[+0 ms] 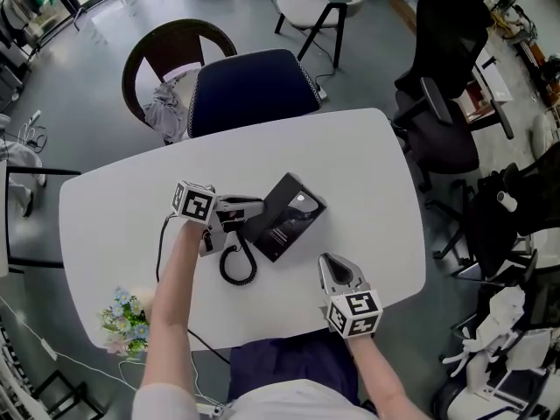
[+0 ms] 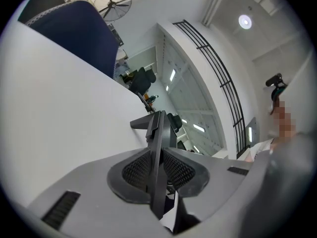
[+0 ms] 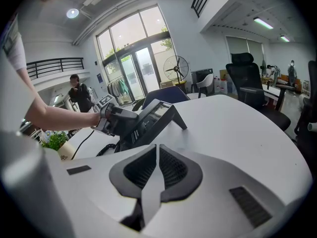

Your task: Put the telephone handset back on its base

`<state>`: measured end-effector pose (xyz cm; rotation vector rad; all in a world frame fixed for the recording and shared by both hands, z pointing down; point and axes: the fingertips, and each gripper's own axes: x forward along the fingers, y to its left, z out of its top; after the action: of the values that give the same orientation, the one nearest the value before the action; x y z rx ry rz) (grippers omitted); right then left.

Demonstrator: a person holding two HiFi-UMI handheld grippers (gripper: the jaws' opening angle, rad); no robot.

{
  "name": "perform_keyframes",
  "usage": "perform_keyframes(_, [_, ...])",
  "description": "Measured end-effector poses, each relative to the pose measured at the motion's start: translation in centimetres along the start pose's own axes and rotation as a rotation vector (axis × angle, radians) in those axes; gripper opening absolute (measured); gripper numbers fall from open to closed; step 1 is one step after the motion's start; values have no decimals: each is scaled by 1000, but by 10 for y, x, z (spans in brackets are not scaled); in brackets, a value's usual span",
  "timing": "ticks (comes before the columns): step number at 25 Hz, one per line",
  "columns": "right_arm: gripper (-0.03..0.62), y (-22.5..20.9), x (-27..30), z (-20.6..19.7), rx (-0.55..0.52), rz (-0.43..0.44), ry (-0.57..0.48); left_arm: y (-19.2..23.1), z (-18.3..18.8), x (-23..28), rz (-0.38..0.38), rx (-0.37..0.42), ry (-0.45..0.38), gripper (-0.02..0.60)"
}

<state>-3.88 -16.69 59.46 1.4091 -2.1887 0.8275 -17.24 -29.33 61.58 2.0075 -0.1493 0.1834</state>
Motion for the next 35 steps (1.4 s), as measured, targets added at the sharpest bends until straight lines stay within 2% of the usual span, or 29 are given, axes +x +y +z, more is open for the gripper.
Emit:
perform_keyframes(4, [43, -2, -1, -3, -1, -5, 3, 2, 1, 0, -5, -1, -21, 87])
perform_keyframes(9, [43, -1, -1, -3, -2, -3, 2, 2, 1, 2, 35, 30, -23, 94])
perform_keyframes(11, [43, 0, 0, -1, -6, 0, -2, 5, 1, 1, 77, 57, -25, 103])
perform_keyframes(15, [43, 1, -1, 5, -17, 13, -13, 7, 0, -5, 208, 146, -7, 153])
perform_keyframes(16, [43, 0, -2, 5, -20, 16, -16, 4, 0, -6, 234, 168, -9, 177])
perform_keyframes(18, [43, 0, -2, 7, -29, 25, -22, -4, 1, -11, 282, 205, -32, 183])
perform_keyframes(23, [43, 8, -6, 17, -51, 63, -46, -24, 3, -28, 424, 247, -149, 183])
perform_keyframes(27, [43, 13, -14, 23, -74, 95, -60, -29, -9, -47, 543, 214, -257, 179])
perform_keyframes(33, [43, 4, -30, 22, -67, 107, -68, -62, -39, -68, 608, 161, -473, 152])
perform_keyframes(35, [43, 0, -35, 23, -69, 115, -75, -76, -50, -70, 634, 158, -519, 152])
